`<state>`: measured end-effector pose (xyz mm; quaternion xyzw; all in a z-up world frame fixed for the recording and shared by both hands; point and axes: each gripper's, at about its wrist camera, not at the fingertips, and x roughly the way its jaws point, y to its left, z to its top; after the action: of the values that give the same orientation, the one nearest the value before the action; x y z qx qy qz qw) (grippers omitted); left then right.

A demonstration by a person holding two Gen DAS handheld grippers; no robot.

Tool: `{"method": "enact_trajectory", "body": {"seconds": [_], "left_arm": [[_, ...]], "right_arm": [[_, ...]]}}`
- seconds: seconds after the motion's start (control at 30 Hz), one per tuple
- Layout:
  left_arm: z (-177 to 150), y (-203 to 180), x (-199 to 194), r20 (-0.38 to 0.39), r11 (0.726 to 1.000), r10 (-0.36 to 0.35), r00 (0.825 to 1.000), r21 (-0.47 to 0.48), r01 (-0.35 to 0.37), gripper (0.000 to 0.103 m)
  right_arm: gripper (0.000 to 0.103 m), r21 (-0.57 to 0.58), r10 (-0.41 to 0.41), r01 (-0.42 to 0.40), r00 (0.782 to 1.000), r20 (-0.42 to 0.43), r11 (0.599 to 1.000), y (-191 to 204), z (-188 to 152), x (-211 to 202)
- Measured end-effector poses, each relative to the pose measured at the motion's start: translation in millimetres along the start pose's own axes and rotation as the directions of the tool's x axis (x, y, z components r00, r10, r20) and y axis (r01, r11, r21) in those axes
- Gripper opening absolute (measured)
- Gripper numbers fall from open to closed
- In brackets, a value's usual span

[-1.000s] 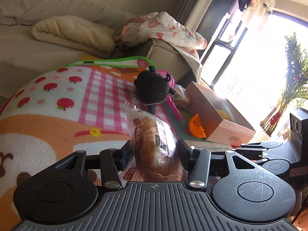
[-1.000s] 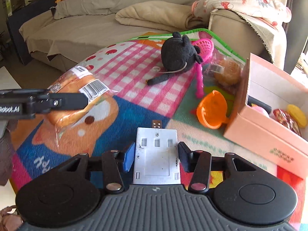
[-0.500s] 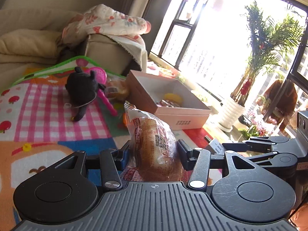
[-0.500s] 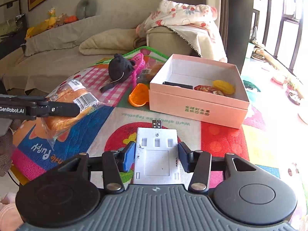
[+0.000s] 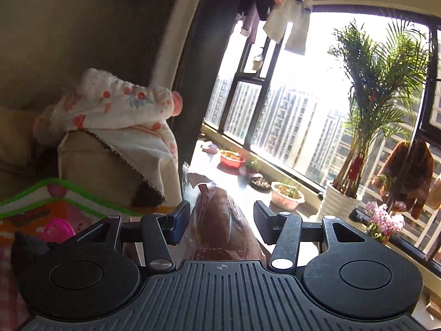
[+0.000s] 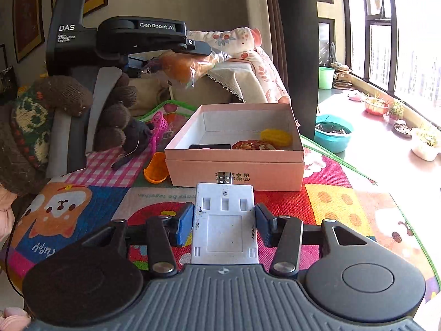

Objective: Organize objects
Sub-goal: 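Lower the bread from the left gripper while the right lowers the white case into the box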

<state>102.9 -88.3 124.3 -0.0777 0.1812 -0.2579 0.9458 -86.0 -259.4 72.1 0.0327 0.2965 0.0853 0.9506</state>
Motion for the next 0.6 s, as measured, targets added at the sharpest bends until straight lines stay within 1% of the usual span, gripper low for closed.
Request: {"method": "enact_trajectory", "body": {"seconds": [0.03,0.07,0.17,0.23,0.27,0.37,0.47,0.6], "left_arm": [[-4,-1,4,-0.003,1.0,0.003,1.0,0.02,-0.003,0.055],[-7,-1,7,-0.013,1.0,-0.01,1.0,0.022,0.01,0.055],[-12,10,3,-0.022,0.998,-0.035,0.999,-0.047,0.034,0.055],[-14,20,-7,-0.029,0.997,-0.042,0.999,-0.07,0.04,0.055],[-16,22,-13,-0.034,0.997,-0.037,0.999,-0.066,0.034,0.055],[-35,35,-38,-0.083,0.998,-0.008,0.997,-0.055,0.003,0.055],[-60,49,-63,-0.147,0.996,-0.017,0.989,-0.092,0.004,0.055],[-88,63,-87,-0.204,0.994,0.015,0.979,-0.099,-0.036,0.055]], "right_arm": [[0.048,0.003,-0.004,0.004,1.0,-0.001,1.0,-2,-1,1],[0.048,0.006,-0.009,0.009,1.0,-0.002,1.0,-4,-2,2],[0.048,0.024,-0.021,0.021,1.0,-0.01,0.999,-10,-3,5],[0.048,0.039,-0.03,0.03,1.0,-0.004,0.999,-15,-3,2],[0.048,0.038,-0.034,0.034,0.999,0.005,0.999,-16,-2,0],[0.048,0.036,-0.038,0.037,0.999,0.031,0.999,-20,7,-3],[0.048,0.024,-0.042,0.04,0.996,0.079,0.999,-22,29,0],[0.048,0.021,-0.022,0.02,0.991,0.131,1.0,-21,85,19]]}}
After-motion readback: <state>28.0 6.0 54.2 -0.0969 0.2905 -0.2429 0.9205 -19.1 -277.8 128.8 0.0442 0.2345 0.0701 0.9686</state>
